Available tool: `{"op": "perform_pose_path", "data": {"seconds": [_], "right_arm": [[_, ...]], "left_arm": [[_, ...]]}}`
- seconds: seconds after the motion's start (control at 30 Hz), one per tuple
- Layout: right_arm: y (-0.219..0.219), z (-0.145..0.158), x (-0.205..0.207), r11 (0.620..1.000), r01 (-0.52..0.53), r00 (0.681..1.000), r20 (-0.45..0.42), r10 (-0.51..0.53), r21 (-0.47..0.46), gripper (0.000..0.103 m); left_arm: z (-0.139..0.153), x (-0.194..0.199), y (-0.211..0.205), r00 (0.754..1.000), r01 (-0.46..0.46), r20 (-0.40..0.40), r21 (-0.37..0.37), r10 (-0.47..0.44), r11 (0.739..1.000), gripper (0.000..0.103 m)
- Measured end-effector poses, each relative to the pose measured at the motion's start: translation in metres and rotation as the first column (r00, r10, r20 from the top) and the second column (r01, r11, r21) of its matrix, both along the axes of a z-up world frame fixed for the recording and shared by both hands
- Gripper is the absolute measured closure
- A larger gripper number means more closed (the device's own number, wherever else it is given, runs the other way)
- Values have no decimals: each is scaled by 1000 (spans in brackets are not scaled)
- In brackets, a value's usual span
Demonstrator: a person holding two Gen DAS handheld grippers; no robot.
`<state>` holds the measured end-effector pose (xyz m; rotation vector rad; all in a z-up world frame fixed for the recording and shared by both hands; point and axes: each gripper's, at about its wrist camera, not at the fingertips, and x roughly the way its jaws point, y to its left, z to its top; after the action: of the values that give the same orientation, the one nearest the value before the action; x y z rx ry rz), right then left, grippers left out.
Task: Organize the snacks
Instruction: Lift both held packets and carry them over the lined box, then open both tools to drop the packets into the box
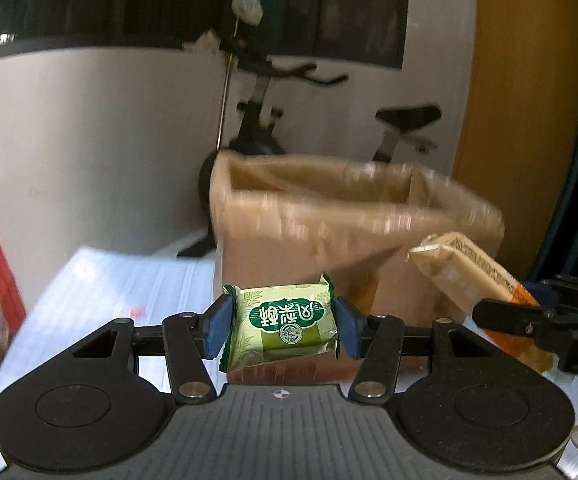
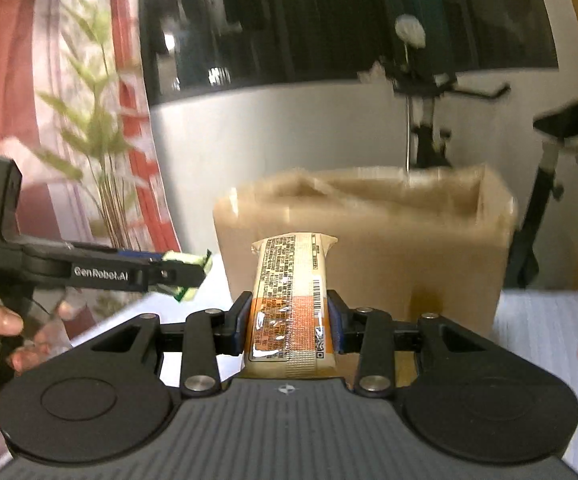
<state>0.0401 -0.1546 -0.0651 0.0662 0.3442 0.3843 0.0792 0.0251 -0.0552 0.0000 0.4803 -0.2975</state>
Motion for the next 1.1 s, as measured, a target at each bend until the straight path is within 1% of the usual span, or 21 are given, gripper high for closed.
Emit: {"op": "perform_pose_path", "data": {"seconds": [0.1, 0.13, 0.23, 0.3, 0.4, 0.47, 0.57, 0.67, 0.8, 0.87, 0.9, 0.93, 0.97, 1.0, 1.03, 1.07, 1.1], "right_arm": [[-5, 23, 15, 1000, 8, 998, 55, -8, -10, 63], [-7, 29, 20, 1000, 17, 997, 71, -16, -18, 63], [-14, 45, 48, 997, 61, 993, 100, -56, -47, 63], [-20, 49, 71, 995, 83, 993, 86, -79, -55, 63], [-28, 51, 109, 988, 121, 992, 47, -117, -98, 63], [-35, 51, 126, 984, 139, 990, 21, -138, -107, 63], [-43, 46, 144, 979, 160, 986, -17, -164, -125, 63], [-47, 39, 154, 975, 176, 981, -55, -184, -136, 63], [-52, 29, 157, 971, 193, 974, -97, -207, -138, 62], [-53, 24, 157, 969, 193, 971, -114, -212, -152, 61], [-53, 23, 158, 968, 197, 970, -116, -216, -153, 57], [-54, 22, 156, 968, 204, 968, -117, -221, -146, 44], [-55, 24, 155, 968, 210, 967, -120, -227, -138, 37], [-56, 25, 154, 968, 216, 966, -120, -231, -126, 30], [-57, 27, 152, 969, 219, 966, -118, -232, -116, 29], [-58, 30, 150, 969, 220, 965, -117, -233, -113, 28], [-58, 32, 147, 968, 223, 965, -116, -236, -117, 24]], "left_arm": [[20, 12, -5, 999, 13, 37, -9, -13, 1000, 45], [24, 18, -13, 999, 16, 46, -8, -16, 1000, 45], [39, 37, -26, 997, 35, 67, -17, -34, 999, 45], [47, 53, -39, 996, 54, 75, -23, -53, 998, 45], [53, 80, -57, 996, 63, 68, -27, -61, 998, 45], [53, 99, -68, 996, 72, 54, -22, -70, 997, 45], [47, 121, -85, 997, 72, 31, 11, -73, 997, 45], [36, 137, -90, 997, 75, -6, -5, -75, 997, 45], [24, 144, -91, 997, 70, -26, -8, -70, 998, 43], [18, 143, -87, 997, 63, -42, -7, -63, 998, 39], [17, 142, -85, 997, 62, -51, -13, -63, 998, 36], [16, 142, -81, 997, 61, -54, -23, -63, 998, 31], [16, 140, -77, 997, 62, -54, -32, -64, 998, 28], [18, 139, -75, 997, 62, -47, -34, -64, 997, 23], [21, 137, -73, 997, 60, -36, -29, -61, 998, 19], [25, 138, -73, 998, 58, -24, -21, -59, 998, 18], [29, 136, -72, 998, 56, -10, -11, -56, 998, 16]]}}
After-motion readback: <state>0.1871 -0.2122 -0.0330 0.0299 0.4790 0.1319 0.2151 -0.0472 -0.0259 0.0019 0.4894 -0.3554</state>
